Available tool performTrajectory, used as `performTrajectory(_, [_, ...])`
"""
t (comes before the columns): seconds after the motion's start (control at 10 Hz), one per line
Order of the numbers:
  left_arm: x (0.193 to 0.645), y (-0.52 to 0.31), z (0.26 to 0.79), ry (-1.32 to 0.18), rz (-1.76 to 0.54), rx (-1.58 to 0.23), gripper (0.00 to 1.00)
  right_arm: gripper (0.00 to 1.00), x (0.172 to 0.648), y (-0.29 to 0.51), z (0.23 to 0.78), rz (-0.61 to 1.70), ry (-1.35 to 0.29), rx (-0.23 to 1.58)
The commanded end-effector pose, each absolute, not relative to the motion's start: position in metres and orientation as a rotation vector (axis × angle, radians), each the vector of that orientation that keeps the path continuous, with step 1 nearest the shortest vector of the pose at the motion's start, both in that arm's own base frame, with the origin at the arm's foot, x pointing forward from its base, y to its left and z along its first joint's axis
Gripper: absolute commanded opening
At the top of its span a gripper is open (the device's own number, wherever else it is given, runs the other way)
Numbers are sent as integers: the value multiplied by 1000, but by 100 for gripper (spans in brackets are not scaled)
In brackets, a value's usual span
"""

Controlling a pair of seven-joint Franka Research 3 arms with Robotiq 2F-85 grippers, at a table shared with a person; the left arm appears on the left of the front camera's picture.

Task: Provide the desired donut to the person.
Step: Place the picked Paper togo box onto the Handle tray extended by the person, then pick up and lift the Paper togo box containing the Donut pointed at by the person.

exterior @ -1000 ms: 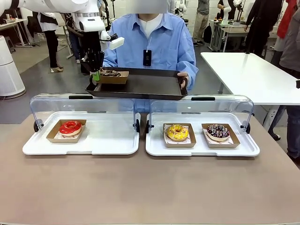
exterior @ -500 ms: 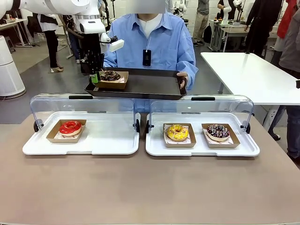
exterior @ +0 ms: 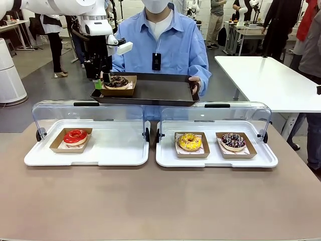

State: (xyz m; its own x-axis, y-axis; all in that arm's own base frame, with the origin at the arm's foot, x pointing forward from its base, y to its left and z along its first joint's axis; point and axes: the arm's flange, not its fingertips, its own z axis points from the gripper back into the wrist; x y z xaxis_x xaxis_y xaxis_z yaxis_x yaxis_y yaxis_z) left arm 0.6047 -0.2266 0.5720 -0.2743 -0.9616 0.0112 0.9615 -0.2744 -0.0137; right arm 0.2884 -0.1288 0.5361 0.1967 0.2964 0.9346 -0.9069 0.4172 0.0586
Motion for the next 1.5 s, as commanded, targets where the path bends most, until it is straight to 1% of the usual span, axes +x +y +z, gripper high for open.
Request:
performTrajectory(0.0, [606, -225, 580, 13, -1854, -23, 100, 100, 291, -129, 538, 960, -1070, 741])
performTrajectory(0.5, [604, -223, 582, 25, -1849, -29, 100, 100, 291, -129, 538, 960, -1070, 741])
performTrajectory(0.6, [602, -223, 583, 3, -1855, -12, 100, 100, 291, -129, 538, 960, -1070, 741])
performTrajectory(0.7, [604, -225, 573, 8, -1847, -22, 100, 100, 291, -129, 538, 960, -1070, 741])
performTrajectory(1.4, [604, -226, 572, 11, -1847, -23, 100, 100, 291, -129, 538, 960, -1070, 741])
